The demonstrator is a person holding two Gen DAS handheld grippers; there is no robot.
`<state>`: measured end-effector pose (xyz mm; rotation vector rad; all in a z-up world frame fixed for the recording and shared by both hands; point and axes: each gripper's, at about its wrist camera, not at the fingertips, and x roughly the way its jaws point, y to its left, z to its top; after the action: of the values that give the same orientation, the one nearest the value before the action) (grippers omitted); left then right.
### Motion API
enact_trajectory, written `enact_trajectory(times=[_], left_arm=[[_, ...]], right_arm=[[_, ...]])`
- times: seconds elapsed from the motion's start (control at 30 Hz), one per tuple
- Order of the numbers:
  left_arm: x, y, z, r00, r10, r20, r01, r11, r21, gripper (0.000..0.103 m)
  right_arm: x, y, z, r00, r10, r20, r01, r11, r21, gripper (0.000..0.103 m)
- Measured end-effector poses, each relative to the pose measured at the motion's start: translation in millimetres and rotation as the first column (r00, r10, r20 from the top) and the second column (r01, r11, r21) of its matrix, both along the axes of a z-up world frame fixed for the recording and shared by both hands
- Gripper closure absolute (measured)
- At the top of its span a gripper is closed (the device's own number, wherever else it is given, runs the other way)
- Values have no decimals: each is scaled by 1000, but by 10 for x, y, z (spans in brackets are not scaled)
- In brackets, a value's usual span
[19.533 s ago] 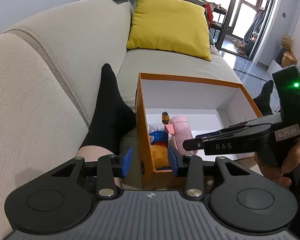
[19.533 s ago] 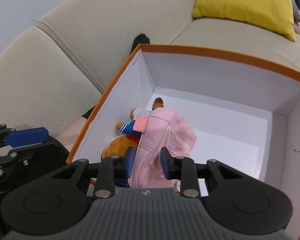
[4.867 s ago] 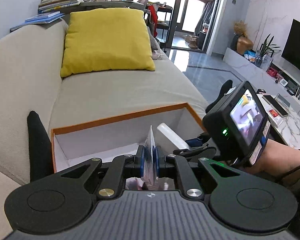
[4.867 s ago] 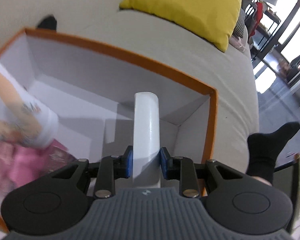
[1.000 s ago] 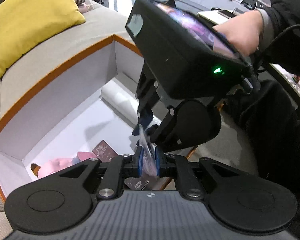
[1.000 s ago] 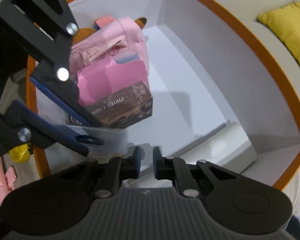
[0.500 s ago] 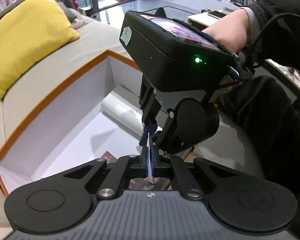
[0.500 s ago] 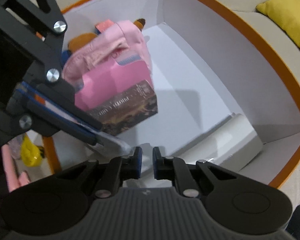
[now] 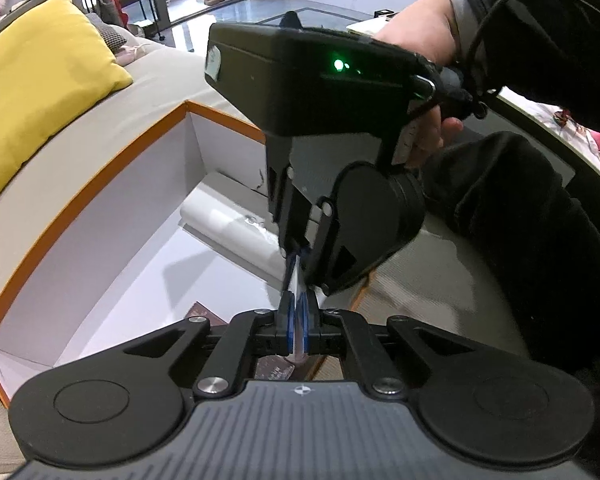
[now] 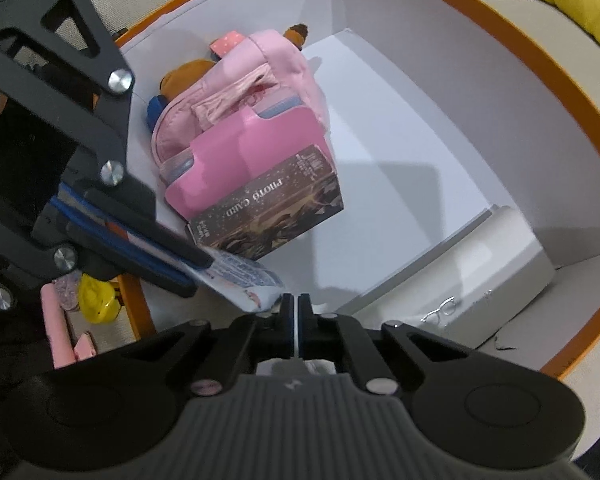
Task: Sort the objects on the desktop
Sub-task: 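Withdraw both tools from the orange box back to the pile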
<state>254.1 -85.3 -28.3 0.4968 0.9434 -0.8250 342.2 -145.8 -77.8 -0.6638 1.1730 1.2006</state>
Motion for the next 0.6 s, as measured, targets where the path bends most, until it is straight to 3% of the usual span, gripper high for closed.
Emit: enact_trajectory(times=[0.27, 0.6], left_arm=[[-87, 8, 18, 1000, 14, 9, -14, 1000, -9, 100], [-390, 184, 319, 993, 86, 78, -78, 991, -109, 95]], right_arm=[[-68, -57, 96, 996, -2, 90, 2, 1000, -3, 96], [-319, -295, 357, 963, -144, 227, 130, 989, 77, 84]])
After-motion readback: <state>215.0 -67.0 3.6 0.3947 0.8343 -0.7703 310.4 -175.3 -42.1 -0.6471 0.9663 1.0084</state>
